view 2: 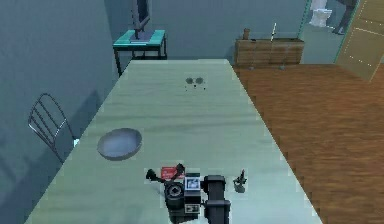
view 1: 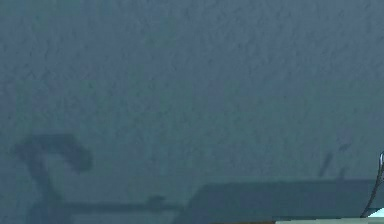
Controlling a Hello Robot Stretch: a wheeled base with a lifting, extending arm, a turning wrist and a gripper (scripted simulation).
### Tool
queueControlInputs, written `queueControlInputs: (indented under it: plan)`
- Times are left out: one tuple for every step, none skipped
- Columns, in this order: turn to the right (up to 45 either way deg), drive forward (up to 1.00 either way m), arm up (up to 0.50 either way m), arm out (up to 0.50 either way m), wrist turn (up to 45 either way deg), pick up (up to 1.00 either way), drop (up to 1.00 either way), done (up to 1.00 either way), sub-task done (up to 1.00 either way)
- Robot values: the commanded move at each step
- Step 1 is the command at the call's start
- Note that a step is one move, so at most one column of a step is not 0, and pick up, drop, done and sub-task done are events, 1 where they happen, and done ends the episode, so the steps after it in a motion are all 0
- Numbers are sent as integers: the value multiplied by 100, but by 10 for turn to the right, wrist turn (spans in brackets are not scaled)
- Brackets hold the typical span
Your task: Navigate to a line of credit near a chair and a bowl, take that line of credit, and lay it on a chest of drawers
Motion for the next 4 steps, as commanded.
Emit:
queueControlInputs:
  plan:
    - [0,0,22,0,0,0,0,0,0]
    - [0,0,0,0,-450,0,0,0,0]
    - [0,0,0,0,-450,0,0,0,0]
    - [0,0,0,0,-240,0,0,0,0]
